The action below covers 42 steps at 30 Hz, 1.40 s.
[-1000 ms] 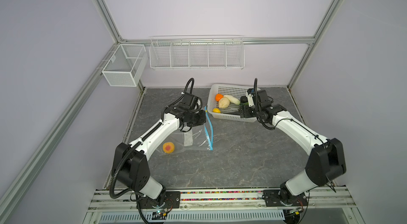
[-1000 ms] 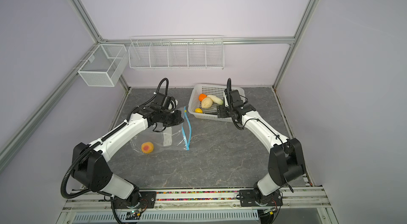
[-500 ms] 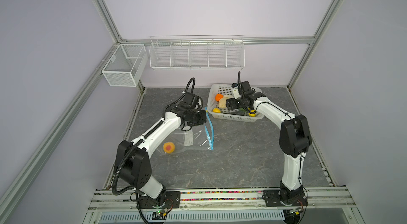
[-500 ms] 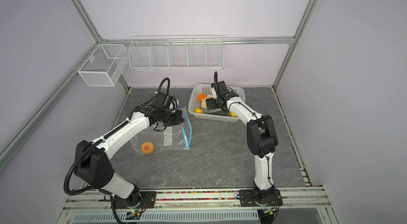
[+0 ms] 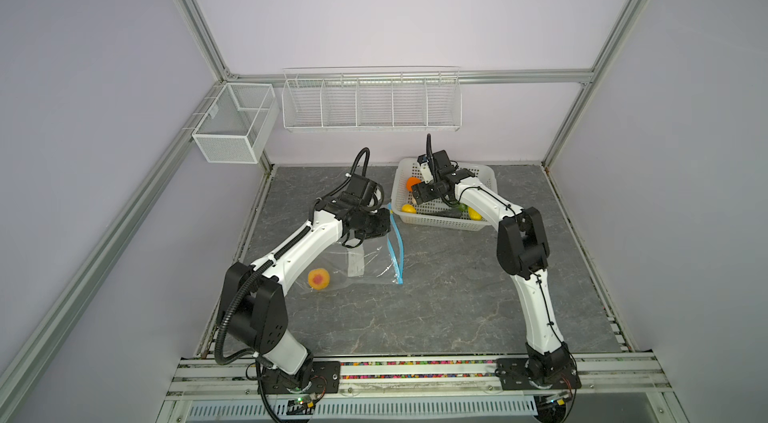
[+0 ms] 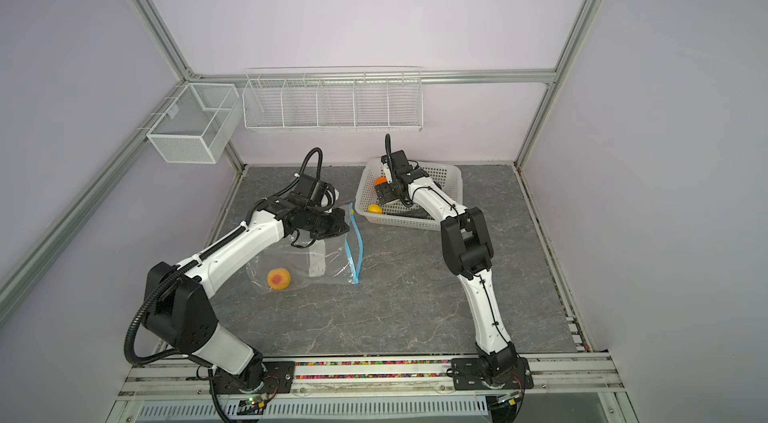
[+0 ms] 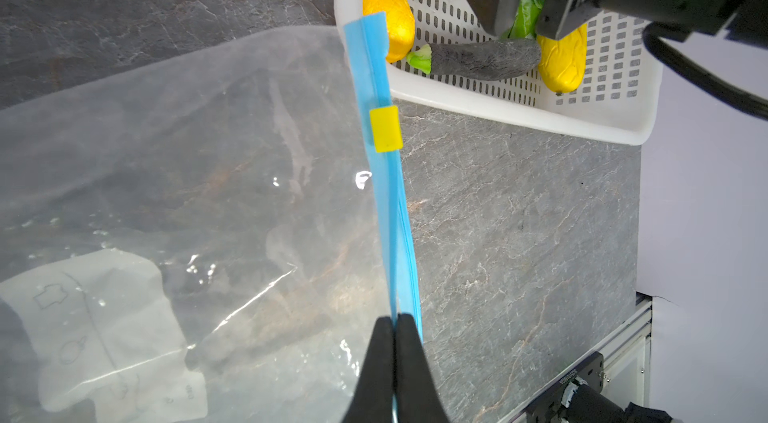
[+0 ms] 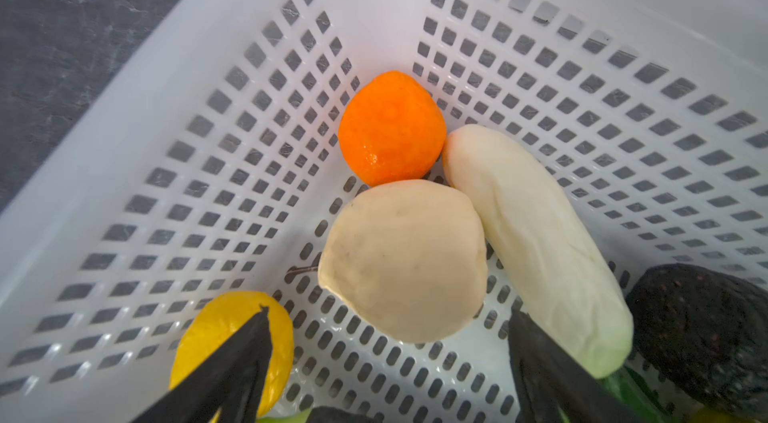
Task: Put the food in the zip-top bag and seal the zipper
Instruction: 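Move the right gripper back over the basket while the left gripper holds the zipper, then lower the right gripper onto the cream round fruit and grasp it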
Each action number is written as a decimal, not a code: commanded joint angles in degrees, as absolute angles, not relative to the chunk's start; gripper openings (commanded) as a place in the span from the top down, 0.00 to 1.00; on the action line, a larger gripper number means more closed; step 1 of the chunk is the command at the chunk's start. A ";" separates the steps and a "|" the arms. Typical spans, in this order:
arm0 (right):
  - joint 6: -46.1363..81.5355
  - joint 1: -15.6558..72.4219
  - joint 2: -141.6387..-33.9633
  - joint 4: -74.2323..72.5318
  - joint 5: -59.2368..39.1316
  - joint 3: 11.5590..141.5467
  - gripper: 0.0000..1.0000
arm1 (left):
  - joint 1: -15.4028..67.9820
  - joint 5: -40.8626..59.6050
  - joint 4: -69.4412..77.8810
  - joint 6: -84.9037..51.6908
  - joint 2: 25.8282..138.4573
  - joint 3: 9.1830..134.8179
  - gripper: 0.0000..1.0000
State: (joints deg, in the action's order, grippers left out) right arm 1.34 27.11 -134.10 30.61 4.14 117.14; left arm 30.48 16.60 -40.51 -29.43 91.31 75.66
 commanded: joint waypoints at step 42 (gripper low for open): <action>1.31 28.00 -138.97 30.86 9.42 122.57 0.24 | 30.59 17.94 -39.13 -29.26 91.39 75.11 1.00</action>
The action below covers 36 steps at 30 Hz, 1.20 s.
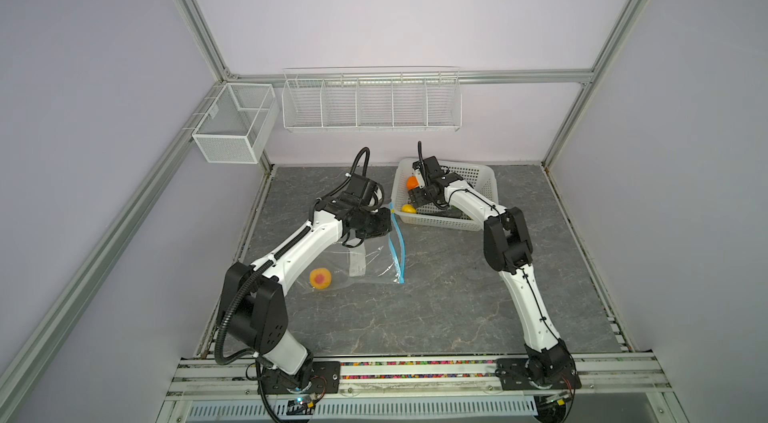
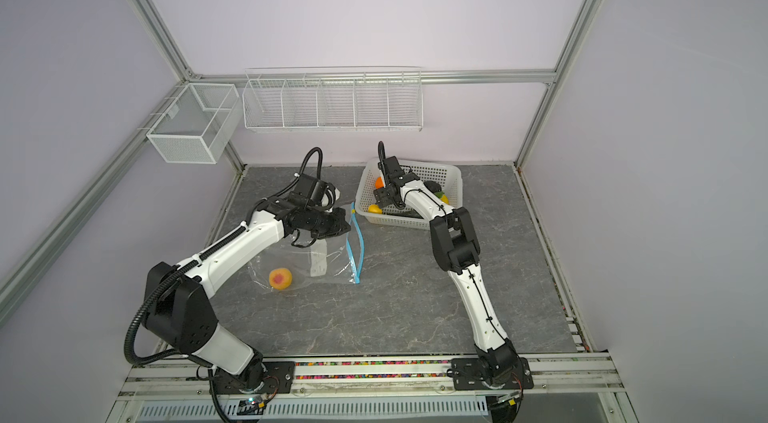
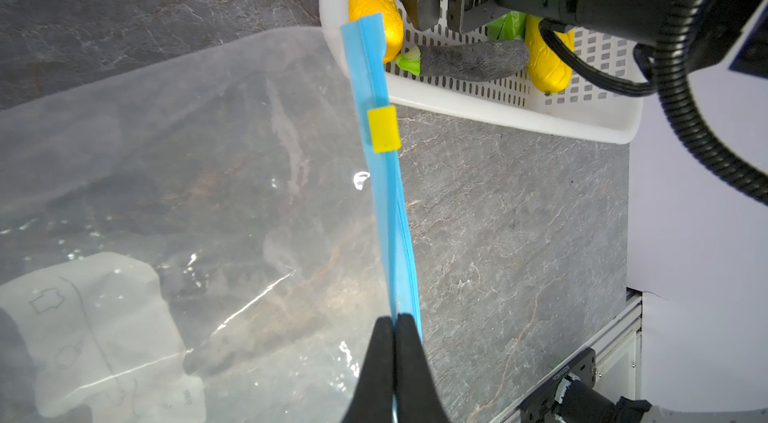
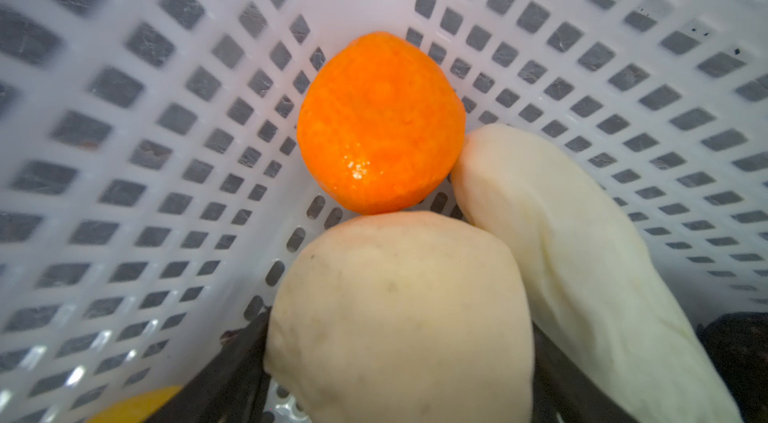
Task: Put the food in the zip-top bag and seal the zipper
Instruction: 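Lower the right gripper onto the cream round fruit and grasp it, then carry the cream fruit with the right gripper into the bag mouth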
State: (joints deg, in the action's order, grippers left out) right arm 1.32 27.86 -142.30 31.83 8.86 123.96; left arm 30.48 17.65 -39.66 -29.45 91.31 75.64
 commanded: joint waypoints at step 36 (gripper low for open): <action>4.85 28.56 -98.62 2.04 -5.21 73.13 0.30 | 30.13 18.55 -38.15 -29.56 91.93 75.06 1.00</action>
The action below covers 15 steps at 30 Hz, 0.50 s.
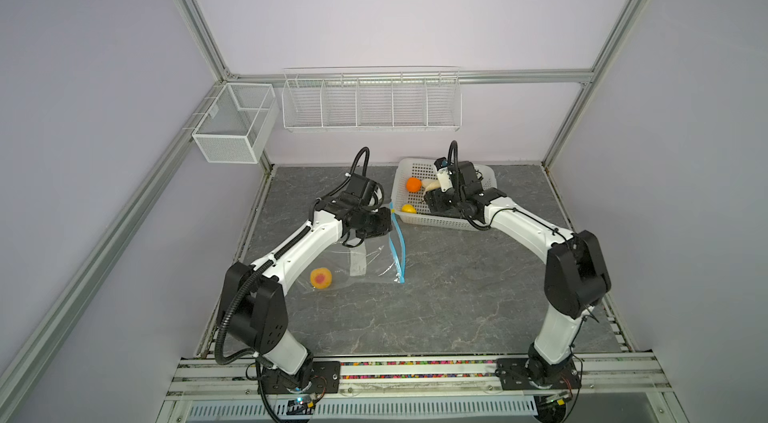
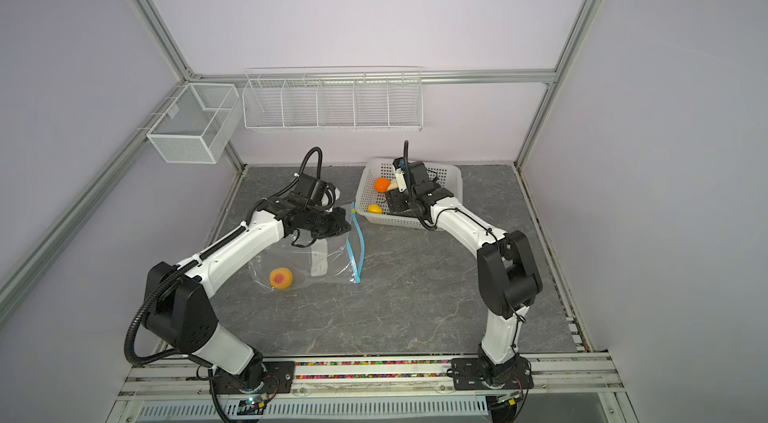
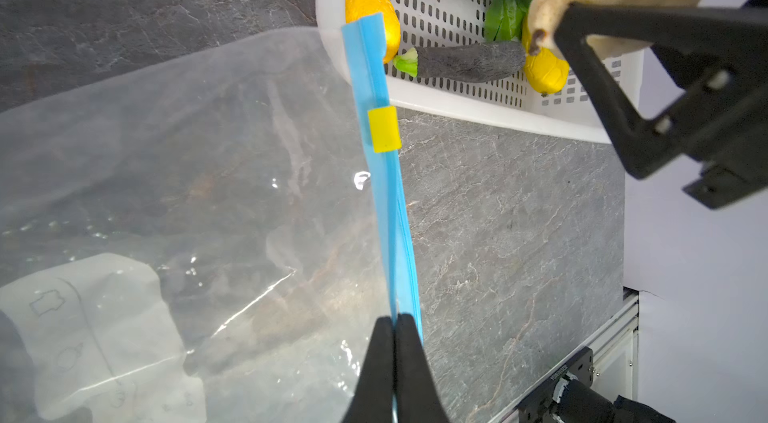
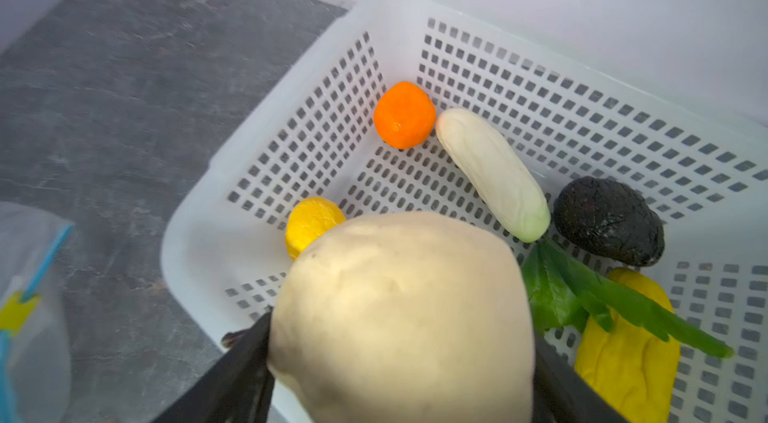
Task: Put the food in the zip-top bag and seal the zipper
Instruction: 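Carry the cream fruit with the right gripper into the bag mouth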
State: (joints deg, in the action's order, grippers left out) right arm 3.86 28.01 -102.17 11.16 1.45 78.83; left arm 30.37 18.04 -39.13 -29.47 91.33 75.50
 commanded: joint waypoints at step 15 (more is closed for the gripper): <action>5.24 38.27 -86.20 -14.83 -6.42 52.76 0.34 | 30.07 18.55 -39.21 -29.65 91.50 75.97 1.00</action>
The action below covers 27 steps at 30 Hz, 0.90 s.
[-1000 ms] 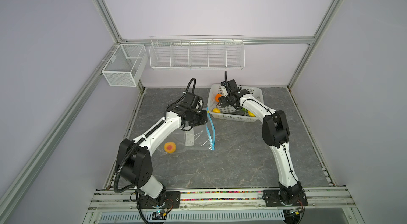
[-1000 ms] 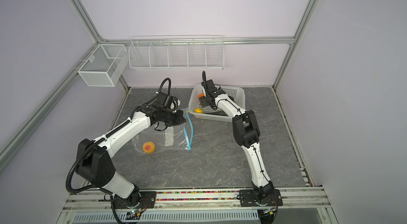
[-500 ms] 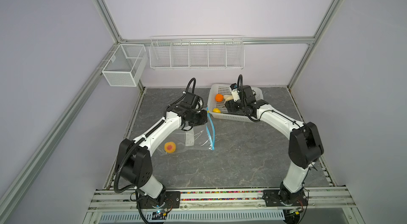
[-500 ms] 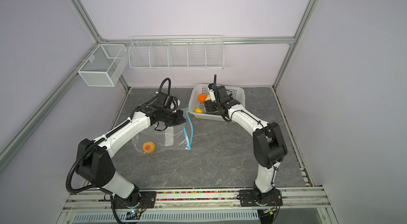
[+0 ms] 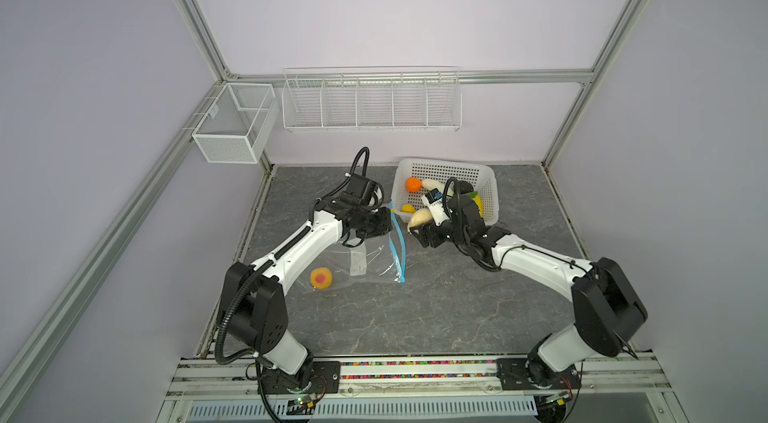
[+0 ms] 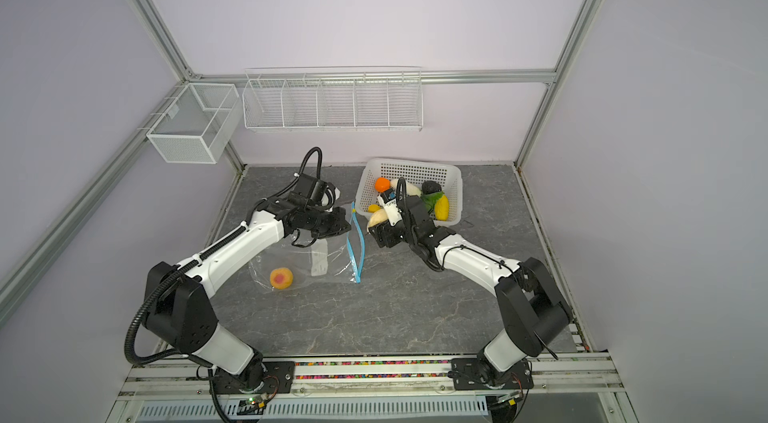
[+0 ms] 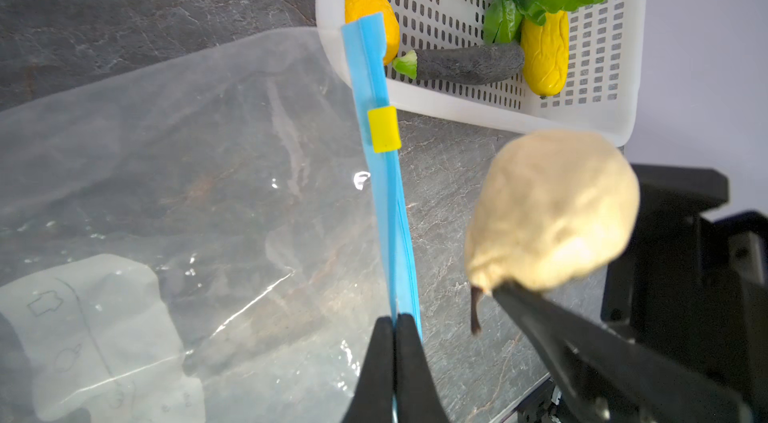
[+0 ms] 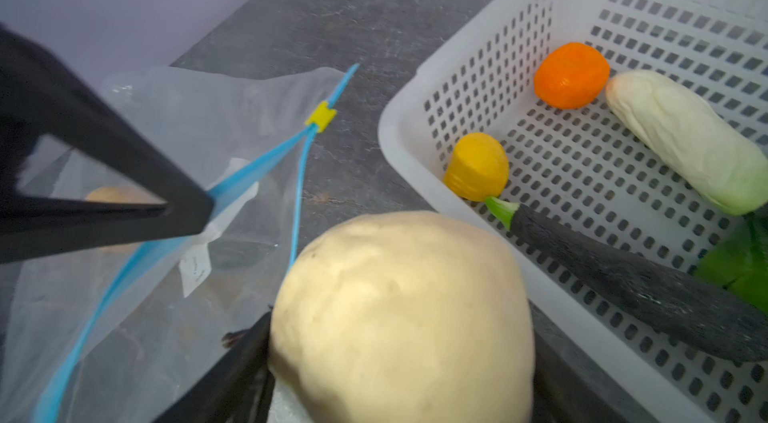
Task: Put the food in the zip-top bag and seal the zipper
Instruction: 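Carry the cream fruit with the right gripper into the bag mouth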
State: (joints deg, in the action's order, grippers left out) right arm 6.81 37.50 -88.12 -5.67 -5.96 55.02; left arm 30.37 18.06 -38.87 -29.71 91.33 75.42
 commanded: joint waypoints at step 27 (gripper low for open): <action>4.05 43.95 -93.10 -13.25 -7.85 54.47 0.35 | 30.15 19.97 -37.77 -31.37 89.25 75.02 1.00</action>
State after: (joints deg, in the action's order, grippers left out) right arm 5.50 43.62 -92.29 -12.45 -6.96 53.69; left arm 30.37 18.85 -39.07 -30.50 91.20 75.42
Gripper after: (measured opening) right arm 0.788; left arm 0.047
